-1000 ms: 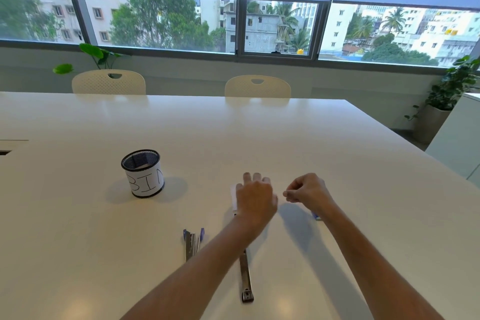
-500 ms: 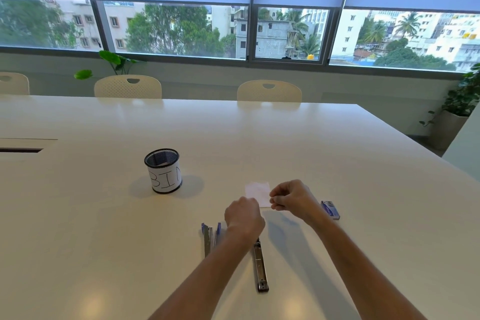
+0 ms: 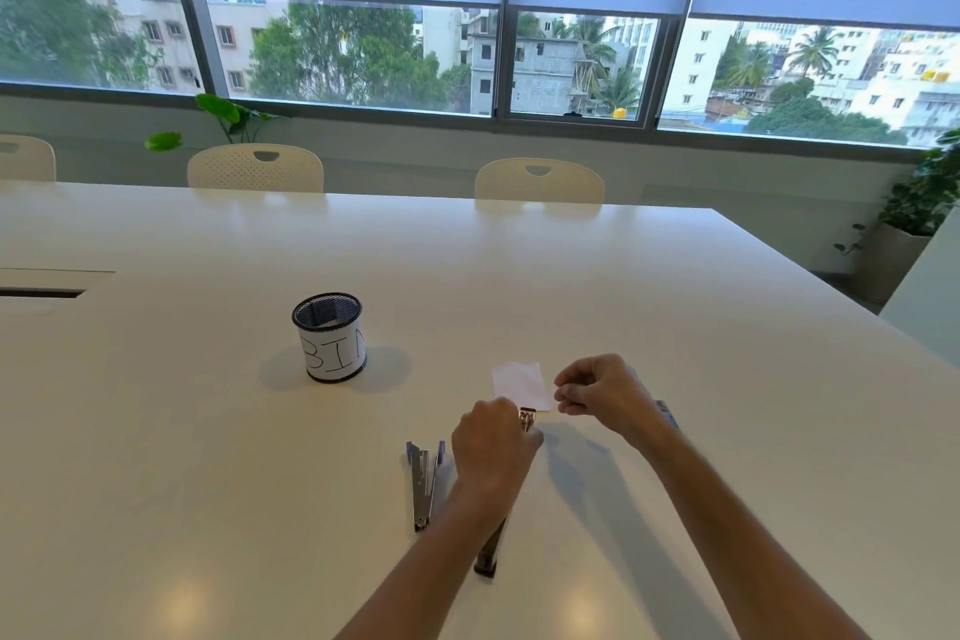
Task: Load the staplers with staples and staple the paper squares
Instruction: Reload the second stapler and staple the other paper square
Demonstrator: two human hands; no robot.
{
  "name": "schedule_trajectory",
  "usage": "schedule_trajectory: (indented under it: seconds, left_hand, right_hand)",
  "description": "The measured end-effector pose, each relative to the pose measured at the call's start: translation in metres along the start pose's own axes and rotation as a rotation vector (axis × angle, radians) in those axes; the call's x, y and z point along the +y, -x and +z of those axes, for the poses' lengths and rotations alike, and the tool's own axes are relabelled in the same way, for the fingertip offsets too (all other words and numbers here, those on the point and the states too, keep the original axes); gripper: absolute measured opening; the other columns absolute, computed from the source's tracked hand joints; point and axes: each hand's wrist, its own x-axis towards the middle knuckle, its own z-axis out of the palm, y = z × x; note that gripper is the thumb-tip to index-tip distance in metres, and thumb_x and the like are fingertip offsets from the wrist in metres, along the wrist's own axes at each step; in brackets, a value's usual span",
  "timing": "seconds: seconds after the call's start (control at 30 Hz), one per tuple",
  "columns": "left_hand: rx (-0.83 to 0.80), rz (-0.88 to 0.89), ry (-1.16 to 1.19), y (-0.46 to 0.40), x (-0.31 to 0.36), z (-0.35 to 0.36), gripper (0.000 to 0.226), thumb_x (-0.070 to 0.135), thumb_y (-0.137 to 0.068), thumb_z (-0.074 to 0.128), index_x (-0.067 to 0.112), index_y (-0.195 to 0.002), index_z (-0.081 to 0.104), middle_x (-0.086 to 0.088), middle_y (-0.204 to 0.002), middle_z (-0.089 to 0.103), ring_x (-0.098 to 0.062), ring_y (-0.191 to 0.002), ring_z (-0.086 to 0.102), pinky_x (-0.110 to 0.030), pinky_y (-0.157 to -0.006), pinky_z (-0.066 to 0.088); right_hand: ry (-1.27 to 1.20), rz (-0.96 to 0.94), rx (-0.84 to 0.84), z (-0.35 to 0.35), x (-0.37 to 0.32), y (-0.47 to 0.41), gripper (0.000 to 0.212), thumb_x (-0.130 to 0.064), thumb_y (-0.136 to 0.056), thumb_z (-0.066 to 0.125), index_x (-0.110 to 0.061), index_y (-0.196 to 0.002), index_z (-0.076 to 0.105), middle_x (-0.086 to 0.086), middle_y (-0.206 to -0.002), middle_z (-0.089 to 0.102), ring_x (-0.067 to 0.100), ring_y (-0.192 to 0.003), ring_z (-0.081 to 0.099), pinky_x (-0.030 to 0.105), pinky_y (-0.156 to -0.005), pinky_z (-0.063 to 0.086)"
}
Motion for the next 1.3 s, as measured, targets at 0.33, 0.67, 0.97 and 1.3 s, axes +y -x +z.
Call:
schedule_trajectory:
  seconds: [0.33,0.67,0.97,1.3]
  left_hand:
    - [-0.078,-0.168,0.737,-0.005,-0.01,-0.002,0.034,0.031,-0.083,0.07,0.011,-0.057,0.06,-0.005,-0.054,0.057,-0.021,-0.052,0.058,-0.035,-0.06,0.055]
    - [-0.297,-0.315,1.311,-0.002,-0.007,-0.009,0.035,0.041,-0.097,0.048,0.01,-0.092,0.063,-0.005,-0.063,0.058,-0.017,-0.049,0.053,-0.026,-0.047,0.043]
    - [-0.422,-0.44,1.427,-0.01,-0.003,-0.008,0.024,0.025,-0.095,0.045,0.005,-0.093,0.058,-0.004,-0.052,0.048,-0.015,-0.04,0.041,-0.021,-0.04,0.032]
    - [-0.446,-0.527,1.433,-0.018,-0.008,0.001,0.021,0.004,-0.085,0.033,0.003,-0.095,0.052,-0.003,-0.054,0.047,-0.013,-0.042,0.039,-0.024,-0.042,0.029]
  right_hand:
    - [-0.047,-0.049,-0.011,-0.008,-0.012,-0.002,0.015,0.001,-0.085,0.067,-0.012,-0.079,0.071,0.008,-0.073,0.074,0.021,-0.068,0.073,0.025,-0.065,0.058]
    - [-0.051,-0.092,-0.107,-0.003,-0.023,-0.002,0.012,-0.003,-0.085,0.069,-0.013,-0.081,0.074,0.006,-0.076,0.075,0.021,-0.072,0.073,0.027,-0.071,0.059]
    - [0.011,-0.107,-0.086,-0.005,-0.033,-0.005,0.02,-0.002,-0.083,0.068,-0.019,-0.075,0.076,-0.002,-0.071,0.072,0.018,-0.067,0.072,0.031,-0.074,0.059]
    - [0.179,-0.159,-0.152,0.003,-0.038,-0.006,0.011,-0.004,-0.081,0.072,-0.011,-0.089,0.075,0.005,-0.077,0.073,0.012,-0.065,0.071,0.021,-0.067,0.057]
